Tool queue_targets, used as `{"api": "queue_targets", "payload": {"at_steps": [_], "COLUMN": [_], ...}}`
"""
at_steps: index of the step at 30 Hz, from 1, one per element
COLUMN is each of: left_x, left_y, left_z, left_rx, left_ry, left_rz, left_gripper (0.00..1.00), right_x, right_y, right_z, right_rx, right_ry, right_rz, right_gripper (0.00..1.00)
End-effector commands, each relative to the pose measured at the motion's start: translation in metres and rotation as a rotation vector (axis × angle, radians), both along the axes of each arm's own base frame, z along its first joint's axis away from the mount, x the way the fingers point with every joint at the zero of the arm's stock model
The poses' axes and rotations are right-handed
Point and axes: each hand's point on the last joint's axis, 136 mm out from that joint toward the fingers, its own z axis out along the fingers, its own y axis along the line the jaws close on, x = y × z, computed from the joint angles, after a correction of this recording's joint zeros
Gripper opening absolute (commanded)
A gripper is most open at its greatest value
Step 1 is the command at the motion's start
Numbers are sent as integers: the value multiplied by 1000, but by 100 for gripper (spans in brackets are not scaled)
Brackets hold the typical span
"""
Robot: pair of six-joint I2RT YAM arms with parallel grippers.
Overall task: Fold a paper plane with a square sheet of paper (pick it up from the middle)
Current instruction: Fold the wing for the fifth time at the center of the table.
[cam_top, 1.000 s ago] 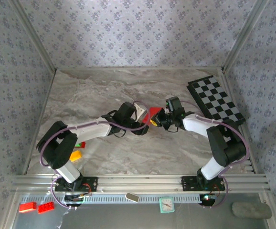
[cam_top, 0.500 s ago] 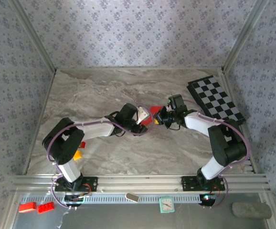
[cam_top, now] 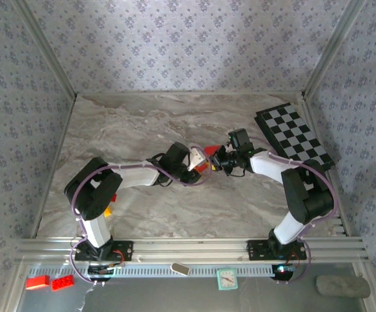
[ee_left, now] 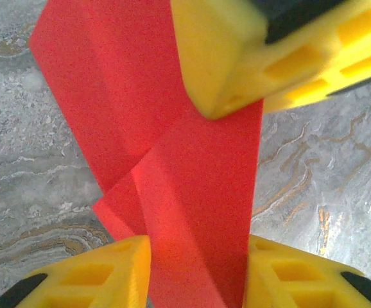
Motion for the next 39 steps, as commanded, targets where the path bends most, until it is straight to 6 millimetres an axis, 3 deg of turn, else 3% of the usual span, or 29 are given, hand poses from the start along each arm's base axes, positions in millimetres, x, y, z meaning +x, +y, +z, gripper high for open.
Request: {"api": "queue_targets", "payload": {"at_steps": [1,13,17,22,25,33,39], "left_x": [2,0,0,-1,-2,-7,-11], "left_y": [-7,-7,-7,-5,-6,-10,-13], "left_z": [3,-8,-9,-12,-12,-13,-17], "left_rx": [-17,-2,-2,2,-3,-38,-75], "left_ry": [-22,-15,-13,-10,-4,39,100], "left_rz": [-16,-24,-26,-24,-26,-32,-26], "left_gripper": [37,25,20,14,12,5,0], "right_x": [-3,-5,-5,-3,1,8,7], "right_y": [2,2,0,-12,-24,-60,-76], "right_z": [-1,-2,-4,1,8,23,23], "right_rx": [-3,0,-6,-36,-65,-174,-211], "right_ry": [23,49,55,31,-5,-117,-126], "right_rz": [24,19,15,-6,-27,-59,-83], "right_gripper": [3,10,22,52,64,76,78]}}
